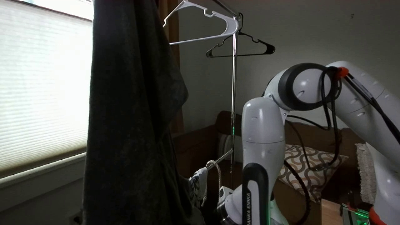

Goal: Hang the floral pillowcase on the top rail of the stand

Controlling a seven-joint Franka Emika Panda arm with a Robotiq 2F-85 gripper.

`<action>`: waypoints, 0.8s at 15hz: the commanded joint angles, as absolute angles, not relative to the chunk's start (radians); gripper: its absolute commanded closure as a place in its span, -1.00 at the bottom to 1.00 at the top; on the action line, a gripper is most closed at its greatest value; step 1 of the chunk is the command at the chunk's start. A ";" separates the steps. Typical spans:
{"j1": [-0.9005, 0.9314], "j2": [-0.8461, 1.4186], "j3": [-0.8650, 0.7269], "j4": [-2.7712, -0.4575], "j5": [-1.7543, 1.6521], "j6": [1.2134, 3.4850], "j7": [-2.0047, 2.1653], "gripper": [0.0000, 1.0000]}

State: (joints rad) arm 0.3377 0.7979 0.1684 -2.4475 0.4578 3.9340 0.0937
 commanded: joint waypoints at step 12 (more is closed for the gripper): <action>0.338 0.460 0.251 -2.750 0.375 4.120 0.079 0.96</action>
